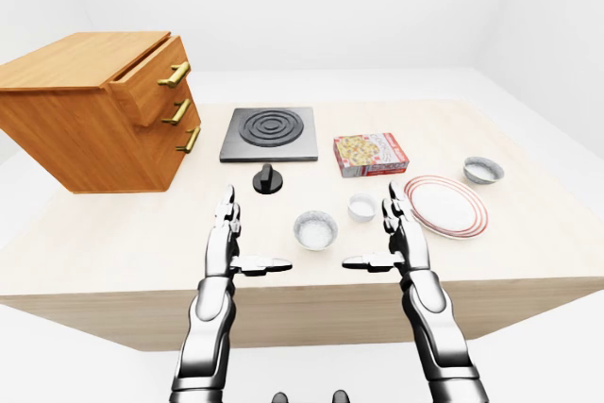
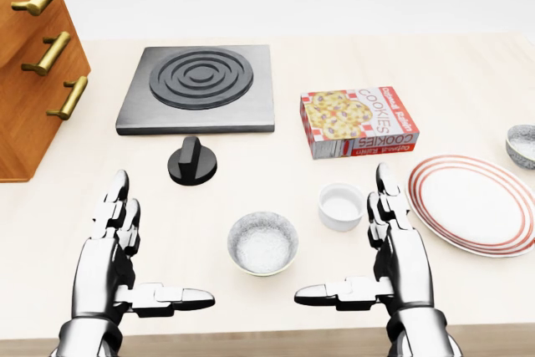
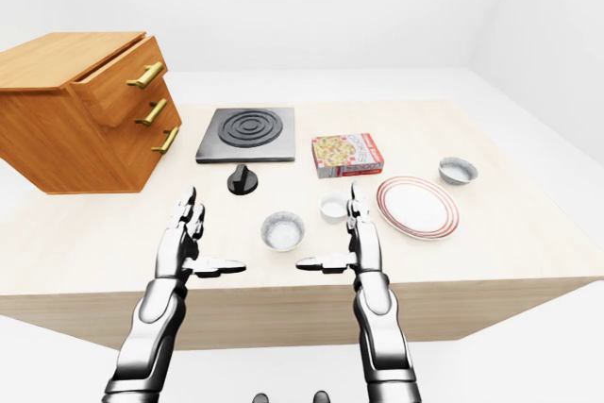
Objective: Pick the akita bowl next to the plate and place it on the plate.
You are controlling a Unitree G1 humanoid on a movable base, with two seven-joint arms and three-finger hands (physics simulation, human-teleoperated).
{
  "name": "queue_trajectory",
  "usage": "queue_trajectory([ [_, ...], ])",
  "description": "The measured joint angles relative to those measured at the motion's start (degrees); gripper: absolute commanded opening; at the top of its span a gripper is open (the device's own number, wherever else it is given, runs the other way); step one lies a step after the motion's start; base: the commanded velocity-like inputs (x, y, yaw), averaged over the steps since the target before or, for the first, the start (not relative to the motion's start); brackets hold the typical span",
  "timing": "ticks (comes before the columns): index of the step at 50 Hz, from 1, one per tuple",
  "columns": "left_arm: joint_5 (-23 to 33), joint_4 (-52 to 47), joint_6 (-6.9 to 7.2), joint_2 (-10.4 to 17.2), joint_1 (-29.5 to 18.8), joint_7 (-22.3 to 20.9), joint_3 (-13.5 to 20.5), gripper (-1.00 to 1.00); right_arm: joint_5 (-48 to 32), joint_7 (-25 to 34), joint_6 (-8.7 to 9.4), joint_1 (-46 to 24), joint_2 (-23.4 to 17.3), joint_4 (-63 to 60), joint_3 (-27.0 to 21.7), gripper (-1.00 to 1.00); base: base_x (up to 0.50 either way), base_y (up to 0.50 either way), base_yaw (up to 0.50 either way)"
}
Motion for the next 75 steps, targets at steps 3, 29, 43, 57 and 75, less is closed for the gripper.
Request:
queue_trajectory([
  [3,-0.19,0.02,0.01,0.16,-0.01,-0.28,0.36,1.00,0.42,0.43,0.10,0.01,-0.16,-0.16,-0.37,1.00,0.00,0.00,0.00],
  [29,-0.51,0.56,-0.93,0.82,-0.12,-0.92,1.31,1.00,3.53,3.08,2.56,1.06,-0.26,-4.02,-1.13,1.00,-0.02,-0.19,0.00],
  [43,-1.32,0.57,0.11,0.59,-0.16,-1.18,1.39,1.00,4.03,3.23,3.63,1.28,-0.41,-5.19,-1.28,1.00,-0.04,-0.50,0.00],
  [57,-1.93,0.04,1.14,0.54,0.01,-1.29,1.36,1.00,4.20,3.09,4.22,1.33,-0.43,-5.56,-1.35,1.00,0.00,-0.50,0.00],
  [75,-2.01,0.21,1.17,0.39,0.27,-1.38,1.16,1.00,2.93,3.19,3.94,1.37,-0.57,-5.13,-0.94,1.00,0.02,-0.11,0.00],
])
